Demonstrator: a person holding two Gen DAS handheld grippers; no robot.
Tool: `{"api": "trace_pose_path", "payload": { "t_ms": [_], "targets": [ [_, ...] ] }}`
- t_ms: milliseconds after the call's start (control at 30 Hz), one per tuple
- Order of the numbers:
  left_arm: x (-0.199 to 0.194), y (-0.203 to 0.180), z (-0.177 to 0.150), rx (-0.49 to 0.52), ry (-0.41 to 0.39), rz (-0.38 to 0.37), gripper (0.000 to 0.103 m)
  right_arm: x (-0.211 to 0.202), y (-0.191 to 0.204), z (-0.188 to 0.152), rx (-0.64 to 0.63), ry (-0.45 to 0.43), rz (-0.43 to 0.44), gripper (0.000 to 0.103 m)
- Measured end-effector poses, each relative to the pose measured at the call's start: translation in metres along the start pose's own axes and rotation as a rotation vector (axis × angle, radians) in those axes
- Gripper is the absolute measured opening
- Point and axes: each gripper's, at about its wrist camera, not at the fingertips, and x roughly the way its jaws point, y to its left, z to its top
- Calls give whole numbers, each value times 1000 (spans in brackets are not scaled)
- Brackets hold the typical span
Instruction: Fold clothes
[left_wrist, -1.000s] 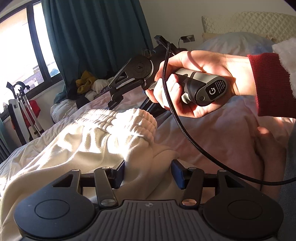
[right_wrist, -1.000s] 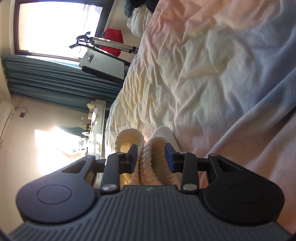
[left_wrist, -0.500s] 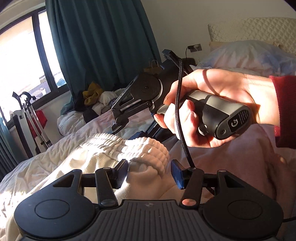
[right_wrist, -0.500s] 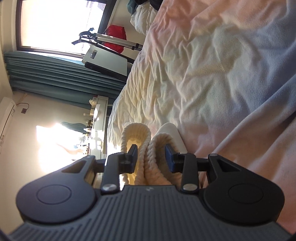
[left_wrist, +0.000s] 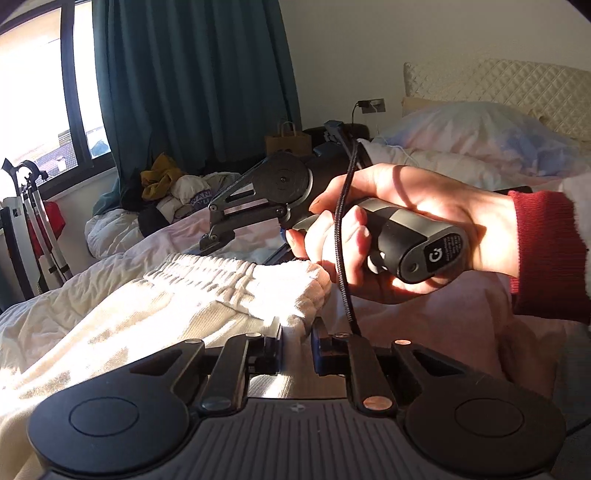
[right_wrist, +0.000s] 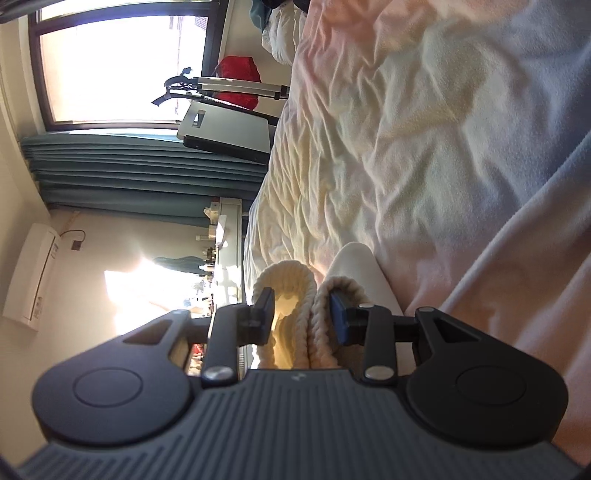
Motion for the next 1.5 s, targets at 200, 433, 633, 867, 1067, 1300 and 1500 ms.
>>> {"api": "trace_pose_path", "payload": {
  "t_ms": [200, 433, 633, 867, 1067, 1300, 1500],
  "targets": [
    [-15, 3, -3, -15, -11, -54, 14, 1, 14, -6, -90, 15, -5, 36],
    [-21, 6, -6, -19, -18, -81, 14, 1, 29, -8, -198, 10, 34, 35],
    [-8, 8, -24, -76, 41, -117, 15, 8, 16, -5, -198, 6, -68, 32],
    [-15, 18, -33, -194, 37, -141, 28, 9, 9, -8, -197, 7, -87, 32],
    [-45, 31, -29, -303, -4, -111, 59, -25, 19, -14, -204, -67, -122, 40],
    [-88, 70, -16, -430, 9, 71, 77, -72, 39, -54, -303, -153, -185, 62],
    [-130, 100, -14, -513, 76, 225, 94, -89, 53, -98, -394, -182, -236, 86]
  ]
}}
